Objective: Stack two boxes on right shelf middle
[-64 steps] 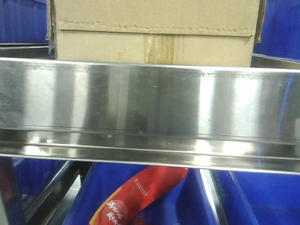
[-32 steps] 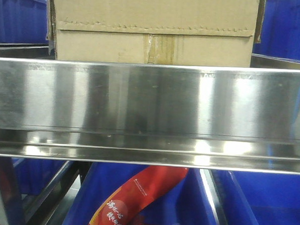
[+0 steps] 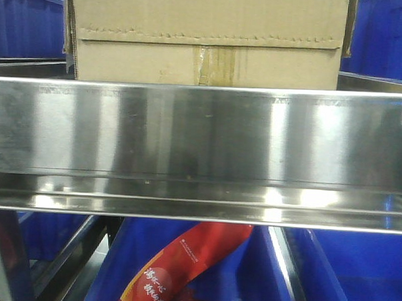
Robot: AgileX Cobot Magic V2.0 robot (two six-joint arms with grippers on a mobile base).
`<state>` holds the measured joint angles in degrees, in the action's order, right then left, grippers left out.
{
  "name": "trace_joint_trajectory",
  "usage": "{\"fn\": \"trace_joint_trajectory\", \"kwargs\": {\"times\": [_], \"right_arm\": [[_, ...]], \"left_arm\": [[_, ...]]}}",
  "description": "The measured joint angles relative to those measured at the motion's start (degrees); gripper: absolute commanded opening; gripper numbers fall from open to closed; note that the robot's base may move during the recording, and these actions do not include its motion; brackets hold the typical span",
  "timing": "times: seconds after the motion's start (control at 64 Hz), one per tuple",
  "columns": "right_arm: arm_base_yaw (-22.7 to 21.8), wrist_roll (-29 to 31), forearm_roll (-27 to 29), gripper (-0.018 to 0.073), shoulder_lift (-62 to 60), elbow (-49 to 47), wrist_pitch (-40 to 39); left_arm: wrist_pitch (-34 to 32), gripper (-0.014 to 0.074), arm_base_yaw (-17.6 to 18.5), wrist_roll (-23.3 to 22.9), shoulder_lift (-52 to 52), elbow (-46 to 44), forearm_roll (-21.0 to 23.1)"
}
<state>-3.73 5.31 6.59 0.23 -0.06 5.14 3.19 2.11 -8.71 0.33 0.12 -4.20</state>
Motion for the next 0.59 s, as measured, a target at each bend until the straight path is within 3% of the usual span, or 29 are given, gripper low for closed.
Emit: {"fn": "trace_joint_trajectory", "kwargs": {"times": [0.594], "right_arm": [[0.00, 0.94, 0.13, -0.0162, 0.00, 0.00, 0.00]], "left_arm": [[0.00, -0.0111, 0.00, 0.00, 0.00, 0.00, 0.00]]}}
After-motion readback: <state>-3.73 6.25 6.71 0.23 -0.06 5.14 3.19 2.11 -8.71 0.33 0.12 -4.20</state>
